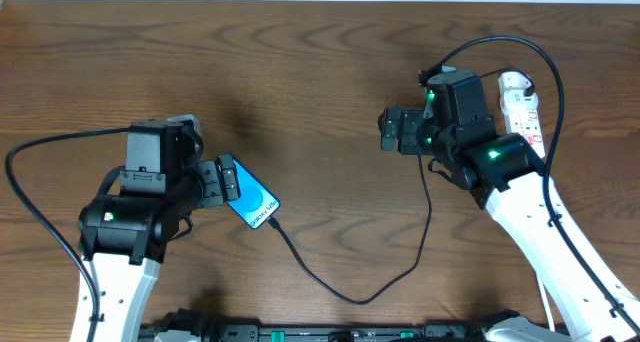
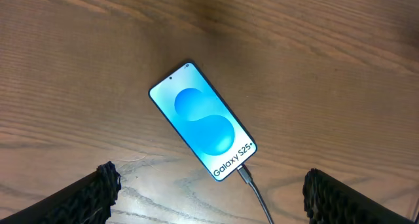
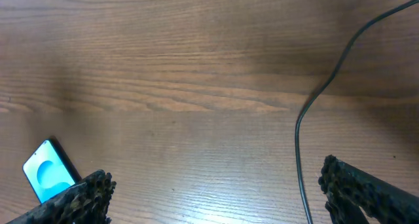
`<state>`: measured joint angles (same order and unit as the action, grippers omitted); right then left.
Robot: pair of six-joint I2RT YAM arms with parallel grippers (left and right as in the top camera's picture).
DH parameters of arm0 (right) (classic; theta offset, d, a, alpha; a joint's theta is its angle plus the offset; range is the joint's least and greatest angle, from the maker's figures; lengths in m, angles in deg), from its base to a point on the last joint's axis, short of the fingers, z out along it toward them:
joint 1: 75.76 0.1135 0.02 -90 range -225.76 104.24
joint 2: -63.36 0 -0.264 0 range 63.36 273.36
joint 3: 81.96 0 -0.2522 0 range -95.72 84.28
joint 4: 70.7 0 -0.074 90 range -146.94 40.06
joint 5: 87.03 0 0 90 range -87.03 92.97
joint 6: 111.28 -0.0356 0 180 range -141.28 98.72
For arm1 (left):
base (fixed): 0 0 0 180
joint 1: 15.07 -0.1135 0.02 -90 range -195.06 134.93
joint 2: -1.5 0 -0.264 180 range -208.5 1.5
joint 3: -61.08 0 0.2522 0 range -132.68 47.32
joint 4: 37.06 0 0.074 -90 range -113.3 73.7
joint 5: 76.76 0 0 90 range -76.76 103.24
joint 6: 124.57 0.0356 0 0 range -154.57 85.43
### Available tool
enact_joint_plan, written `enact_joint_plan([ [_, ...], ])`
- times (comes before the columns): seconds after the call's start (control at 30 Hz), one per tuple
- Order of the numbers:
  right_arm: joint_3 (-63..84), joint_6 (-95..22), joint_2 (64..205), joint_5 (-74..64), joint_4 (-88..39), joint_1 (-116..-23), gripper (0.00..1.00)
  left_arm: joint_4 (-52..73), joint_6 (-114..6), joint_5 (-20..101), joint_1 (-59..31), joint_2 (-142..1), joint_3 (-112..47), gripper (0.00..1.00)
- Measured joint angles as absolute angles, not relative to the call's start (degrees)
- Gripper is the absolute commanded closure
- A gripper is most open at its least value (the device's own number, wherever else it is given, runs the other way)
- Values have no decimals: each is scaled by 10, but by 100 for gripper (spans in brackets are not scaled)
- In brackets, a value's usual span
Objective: Plug charger to phone and switch on socket
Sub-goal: 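Lift the open left gripper up off the phone, then move the right gripper over the power strip's orange switch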
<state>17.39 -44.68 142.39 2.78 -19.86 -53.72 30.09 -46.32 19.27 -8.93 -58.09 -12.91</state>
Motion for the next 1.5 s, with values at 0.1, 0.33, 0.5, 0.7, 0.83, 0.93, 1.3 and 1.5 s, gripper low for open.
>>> enact_joint_plan([
  [0.1,174,-447,1424,28,-199,-537,1,301,-463,193,-89,-581,-129,9],
  [0.33,174,-444,1424,28,-199,-537,1,301,-463,193,-89,-581,-129,8],
  [0.5,173,-417,1424,25,-196,-542,1,301,-463,193,-89,-581,-129,8],
  [0.7,111,-354,1428,-2,-147,-590,1,301,-463,193,-89,-581,-129,9],
  [0.83,35,-294,1428,-54,-100,-646,1,302,-463,193,-89,-581,-129,9],
  [0.93,-7,-263,1428,-87,-67,-702,1,302,-463,193,-89,-581,-129,9],
  [1.3,-205,-153,1540,-198,103,-873,1,302,-463,192,-89,-581,-129,9],
  [1.5,-336,-113,1718,-191,199,-878,1,302,-463,192,-89,-581,-129,8],
])
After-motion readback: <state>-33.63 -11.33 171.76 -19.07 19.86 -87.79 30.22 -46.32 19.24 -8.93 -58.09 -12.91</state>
